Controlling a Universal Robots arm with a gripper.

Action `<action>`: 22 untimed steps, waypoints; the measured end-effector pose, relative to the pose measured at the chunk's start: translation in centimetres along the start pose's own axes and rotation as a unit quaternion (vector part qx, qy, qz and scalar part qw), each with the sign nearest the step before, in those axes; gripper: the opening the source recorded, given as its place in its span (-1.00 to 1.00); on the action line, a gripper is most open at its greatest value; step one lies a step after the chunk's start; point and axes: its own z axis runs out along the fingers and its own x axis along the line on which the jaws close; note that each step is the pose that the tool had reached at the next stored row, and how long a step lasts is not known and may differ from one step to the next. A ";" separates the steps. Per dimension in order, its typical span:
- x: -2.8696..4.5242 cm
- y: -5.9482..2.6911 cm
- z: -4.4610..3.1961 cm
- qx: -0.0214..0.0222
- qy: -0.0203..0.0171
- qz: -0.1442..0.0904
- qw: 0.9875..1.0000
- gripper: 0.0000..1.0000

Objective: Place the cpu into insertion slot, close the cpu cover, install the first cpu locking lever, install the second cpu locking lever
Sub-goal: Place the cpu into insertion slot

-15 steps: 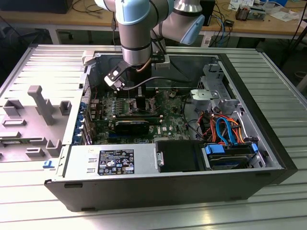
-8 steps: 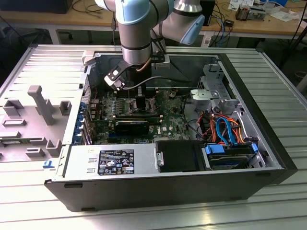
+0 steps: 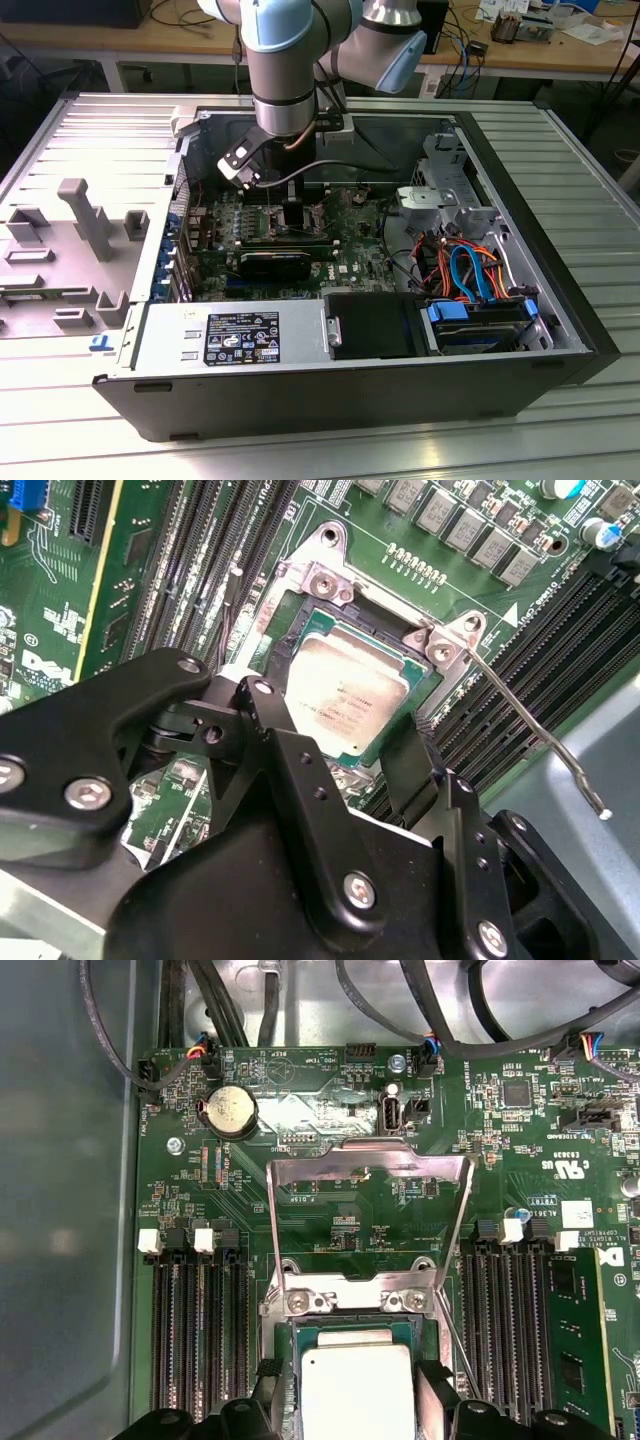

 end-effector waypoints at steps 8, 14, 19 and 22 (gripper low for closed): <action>-0.01 0.06 -0.23 0.000 -0.001 0.002 1.000 0.25; -0.02 0.23 -0.21 0.000 -0.001 0.003 1.000 0.25; -0.02 0.26 -0.32 0.000 -0.002 0.004 1.000 0.25; -0.03 0.26 -0.33 0.000 -0.002 0.004 1.000 0.25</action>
